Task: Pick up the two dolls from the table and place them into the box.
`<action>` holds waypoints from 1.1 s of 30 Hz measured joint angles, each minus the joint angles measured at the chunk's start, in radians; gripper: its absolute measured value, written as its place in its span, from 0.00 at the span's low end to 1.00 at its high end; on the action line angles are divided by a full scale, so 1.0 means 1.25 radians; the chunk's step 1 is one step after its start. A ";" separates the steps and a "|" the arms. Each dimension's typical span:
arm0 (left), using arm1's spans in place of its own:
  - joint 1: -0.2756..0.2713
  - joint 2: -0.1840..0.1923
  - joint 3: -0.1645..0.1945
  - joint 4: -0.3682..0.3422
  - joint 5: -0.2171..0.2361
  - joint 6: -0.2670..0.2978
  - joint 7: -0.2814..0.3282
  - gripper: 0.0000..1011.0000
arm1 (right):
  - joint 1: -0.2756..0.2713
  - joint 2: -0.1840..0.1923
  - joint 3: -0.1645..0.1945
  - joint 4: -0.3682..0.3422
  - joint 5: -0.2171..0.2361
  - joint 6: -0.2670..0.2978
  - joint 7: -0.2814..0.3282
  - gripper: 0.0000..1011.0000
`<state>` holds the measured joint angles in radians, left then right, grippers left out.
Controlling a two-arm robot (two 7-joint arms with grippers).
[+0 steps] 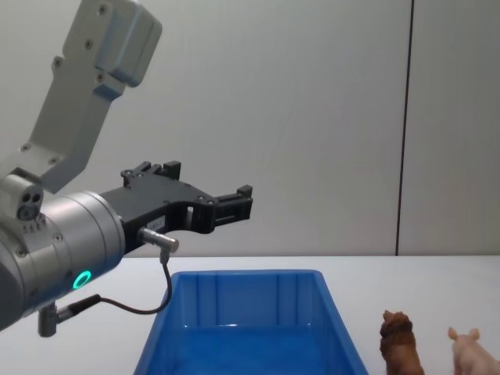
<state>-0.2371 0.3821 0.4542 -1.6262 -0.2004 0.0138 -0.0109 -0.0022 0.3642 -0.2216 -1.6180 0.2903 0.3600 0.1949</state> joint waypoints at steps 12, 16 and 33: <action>0.000 0.000 0.000 0.000 0.000 0.000 0.000 0.99 | 0.009 -0.008 0.000 0.016 0.006 0.009 -0.011 0.37; 0.000 0.000 0.000 0.000 0.000 0.000 0.000 0.99 | 0.010 -0.010 0.001 0.015 0.002 -0.003 -0.018 0.36; 0.000 0.000 0.000 0.000 0.000 0.000 0.000 0.99 | 0.038 -0.017 0.001 -0.033 -0.037 -0.074 -0.001 0.36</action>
<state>-0.2371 0.3821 0.4542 -1.6262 -0.2004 0.0139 -0.0109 0.0448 0.3426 -0.2200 -1.6596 0.2445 0.2669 0.1932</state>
